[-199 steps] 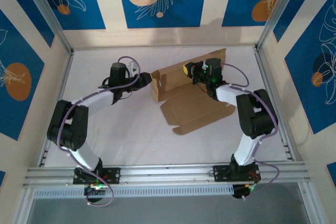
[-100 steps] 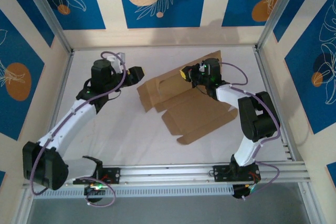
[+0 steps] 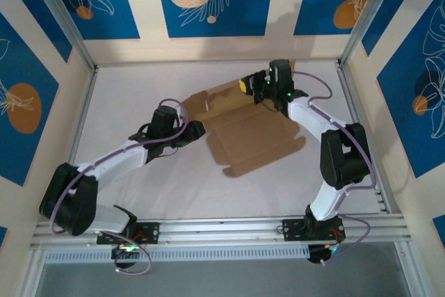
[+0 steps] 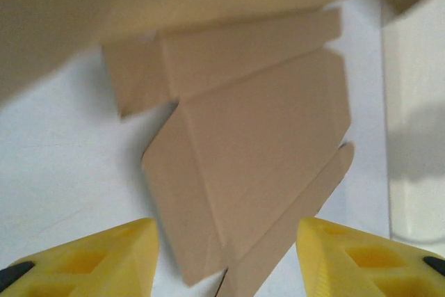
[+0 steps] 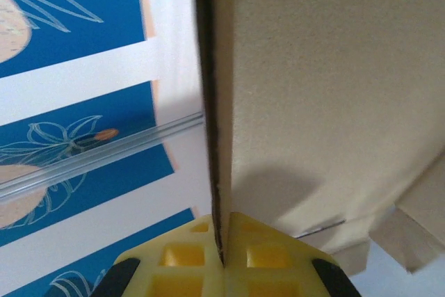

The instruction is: Fold the paper box

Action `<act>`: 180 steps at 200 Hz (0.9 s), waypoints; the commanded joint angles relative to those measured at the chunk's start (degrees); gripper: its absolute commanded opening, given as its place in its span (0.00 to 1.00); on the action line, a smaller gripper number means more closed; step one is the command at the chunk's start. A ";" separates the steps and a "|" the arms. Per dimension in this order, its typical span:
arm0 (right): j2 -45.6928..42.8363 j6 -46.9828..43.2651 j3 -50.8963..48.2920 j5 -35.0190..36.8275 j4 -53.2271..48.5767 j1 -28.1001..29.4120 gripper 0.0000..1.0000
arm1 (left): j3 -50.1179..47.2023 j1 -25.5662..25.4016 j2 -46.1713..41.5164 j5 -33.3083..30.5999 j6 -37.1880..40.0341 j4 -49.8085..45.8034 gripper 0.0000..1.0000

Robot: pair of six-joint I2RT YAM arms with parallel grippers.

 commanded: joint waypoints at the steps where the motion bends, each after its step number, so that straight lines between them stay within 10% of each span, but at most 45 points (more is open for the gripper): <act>1: 0.54 0.59 3.09 -0.03 -9.07 -0.09 0.00 | -1.20 -0.62 4.26 -0.81 -2.75 8.26 0.54; 134: 0.01 4.84 1.72 -0.34 -19.76 0.74 0.00 | 9.02 -0.31 17.72 -9.05 13.11 0.99 0.44; 180: -0.31 5.44 0.67 -0.09 -16.80 1.56 0.00 | 9.46 -0.30 18.61 -12.66 13.43 -0.64 0.56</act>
